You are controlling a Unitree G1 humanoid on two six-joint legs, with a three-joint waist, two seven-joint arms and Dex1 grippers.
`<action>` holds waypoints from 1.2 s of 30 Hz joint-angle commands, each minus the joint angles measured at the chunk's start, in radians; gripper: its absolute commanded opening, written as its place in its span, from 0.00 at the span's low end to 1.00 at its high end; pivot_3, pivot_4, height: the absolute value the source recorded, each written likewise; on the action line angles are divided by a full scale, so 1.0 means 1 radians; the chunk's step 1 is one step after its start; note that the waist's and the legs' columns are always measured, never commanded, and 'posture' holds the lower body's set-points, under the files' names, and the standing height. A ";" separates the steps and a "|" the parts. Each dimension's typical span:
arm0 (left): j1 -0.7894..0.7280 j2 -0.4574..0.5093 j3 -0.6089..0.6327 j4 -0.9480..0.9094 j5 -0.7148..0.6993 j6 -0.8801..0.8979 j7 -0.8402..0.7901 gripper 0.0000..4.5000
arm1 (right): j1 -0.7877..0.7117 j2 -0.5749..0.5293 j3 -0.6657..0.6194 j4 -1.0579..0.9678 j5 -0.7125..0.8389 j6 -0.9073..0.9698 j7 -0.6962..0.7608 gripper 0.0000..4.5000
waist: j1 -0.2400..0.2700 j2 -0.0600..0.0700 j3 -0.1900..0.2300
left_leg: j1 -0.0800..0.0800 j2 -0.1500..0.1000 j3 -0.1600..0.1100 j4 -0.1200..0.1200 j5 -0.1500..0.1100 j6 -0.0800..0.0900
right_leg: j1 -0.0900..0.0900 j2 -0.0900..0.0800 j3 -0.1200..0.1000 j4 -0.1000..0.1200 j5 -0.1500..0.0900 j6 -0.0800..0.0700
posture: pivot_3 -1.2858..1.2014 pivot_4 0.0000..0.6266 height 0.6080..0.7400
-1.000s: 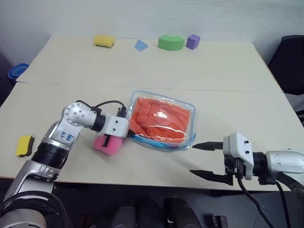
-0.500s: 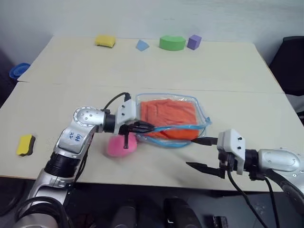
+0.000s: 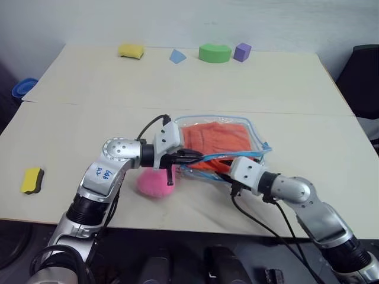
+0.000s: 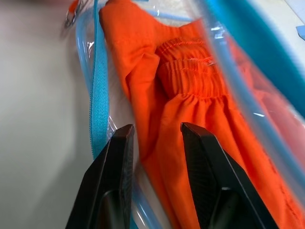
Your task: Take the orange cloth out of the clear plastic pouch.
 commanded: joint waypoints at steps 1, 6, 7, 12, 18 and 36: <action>-0.022 -0.004 0.004 -0.023 -0.003 -0.016 0.007 0.00 | -0.006 0.025 -0.005 -0.008 -0.050 -0.020 -0.029 0.43 | 0.000 0.000 0.000 | 0.000 0.000 0.000 0.000 0.000 0.000 | 0.000 0.000 0.000 0.000 0.000 0.000 | 0.52 0.24 1.00; -0.027 -0.011 0.002 -0.021 -0.002 -0.015 0.007 0.00 | -0.022 0.041 0.027 0.039 -0.151 -0.044 -0.049 0.75 | 0.000 0.000 0.000 | 0.000 0.000 0.000 0.000 0.000 0.000 | 0.000 0.000 0.000 0.000 0.000 0.000 | 0.52 0.24 1.00; -0.029 -0.013 0.001 -0.021 -0.001 -0.014 0.008 0.00 | -0.021 0.048 0.030 0.040 -0.149 -0.039 -0.041 0.75 | -0.001 0.000 0.000 | 0.000 0.000 0.000 0.000 0.000 0.000 | 0.000 0.000 0.000 0.000 0.000 0.000 | 0.52 0.24 1.00; -0.044 -0.022 0.002 -0.021 -0.001 -0.008 0.014 0.00 | -0.028 0.074 0.034 0.072 -0.202 -0.028 -0.056 0.75 | -0.001 0.000 0.000 | 0.000 0.000 0.000 0.000 0.000 0.000 | 0.000 0.000 0.000 0.000 0.000 0.000 | 0.52 0.24 1.00; -0.052 -0.030 0.007 -0.031 -0.013 0.006 0.021 0.00 | -0.070 0.106 0.056 0.180 -0.285 -0.011 -0.084 0.69 | -0.002 0.000 0.000 | 0.001 0.000 0.000 0.000 0.000 0.000 | 0.000 0.000 0.000 0.000 0.000 0.000 | 0.52 0.24 1.00; -0.112 -0.128 0.011 0.103 0.049 0.033 0.173 0.00 | -0.025 -0.051 0.121 0.170 -0.396 -0.316 0.036 0.01 | 0.002 -0.002 -0.001 | 0.001 -0.001 0.000 0.000 0.000 0.000 | 0.001 0.000 0.000 -0.001 0.000 0.000 | 0.52 0.24 1.00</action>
